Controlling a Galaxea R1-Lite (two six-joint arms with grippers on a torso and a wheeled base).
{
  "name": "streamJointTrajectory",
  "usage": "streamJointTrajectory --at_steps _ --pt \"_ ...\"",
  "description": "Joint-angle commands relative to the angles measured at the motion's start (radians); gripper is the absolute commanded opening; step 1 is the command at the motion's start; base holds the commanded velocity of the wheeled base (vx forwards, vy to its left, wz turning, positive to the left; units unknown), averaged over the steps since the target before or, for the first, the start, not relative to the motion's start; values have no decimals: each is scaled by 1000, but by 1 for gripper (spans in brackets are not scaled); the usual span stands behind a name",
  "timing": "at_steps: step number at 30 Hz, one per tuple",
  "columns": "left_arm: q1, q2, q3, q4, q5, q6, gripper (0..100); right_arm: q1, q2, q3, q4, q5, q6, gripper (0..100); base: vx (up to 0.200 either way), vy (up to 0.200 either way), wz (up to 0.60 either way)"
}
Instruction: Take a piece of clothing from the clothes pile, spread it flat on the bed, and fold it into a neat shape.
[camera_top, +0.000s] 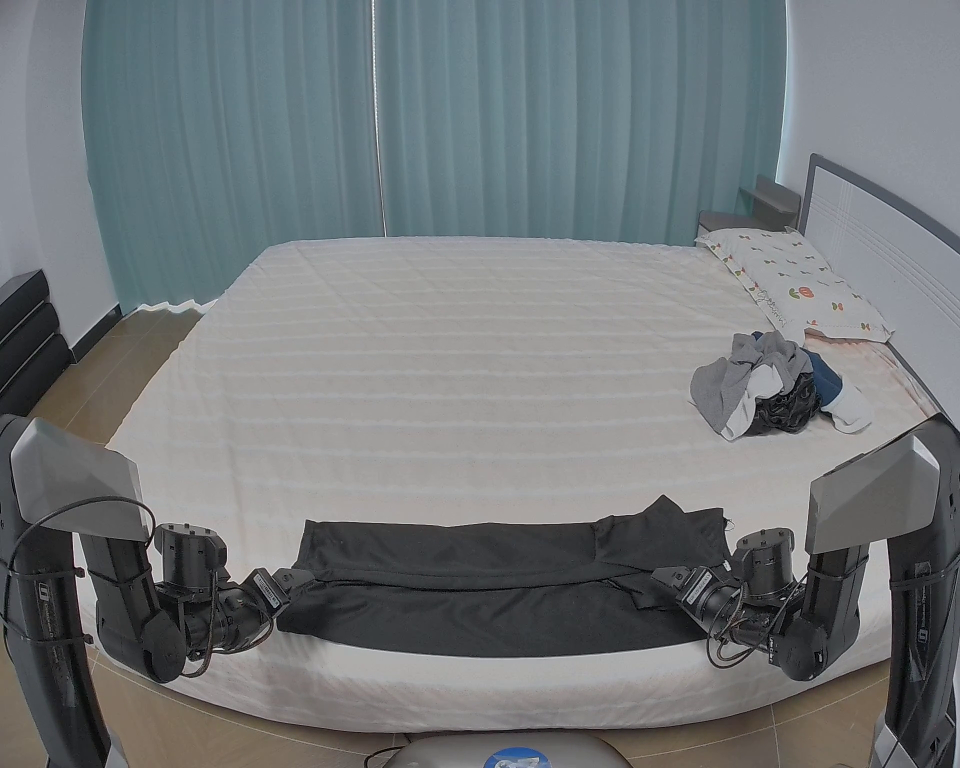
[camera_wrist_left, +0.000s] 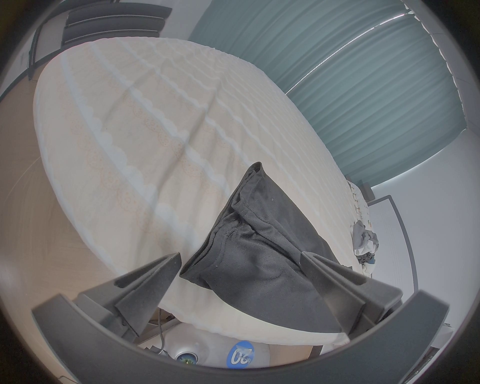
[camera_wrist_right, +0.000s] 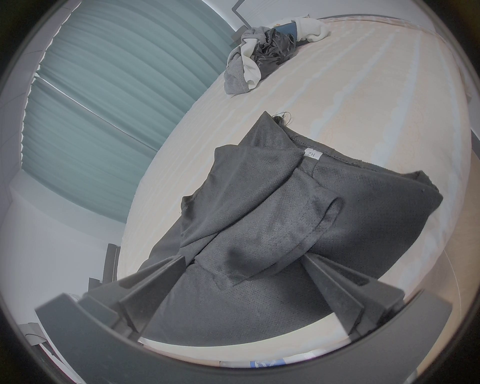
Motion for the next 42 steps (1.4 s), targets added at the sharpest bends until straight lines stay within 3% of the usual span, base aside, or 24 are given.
streamJointTrajectory --at_steps 1,27,42 --pt "0 4 0 0 0 0 100 -2 16 -9 0 0 0 0 0 0 0" --pt "0 8 0 -3 5 0 100 9 -125 100 1 14 32 0 0 0 0" --pt "0 8 2 -5 5 0 100 28 -135 189 1 38 -29 0 0 0 0"
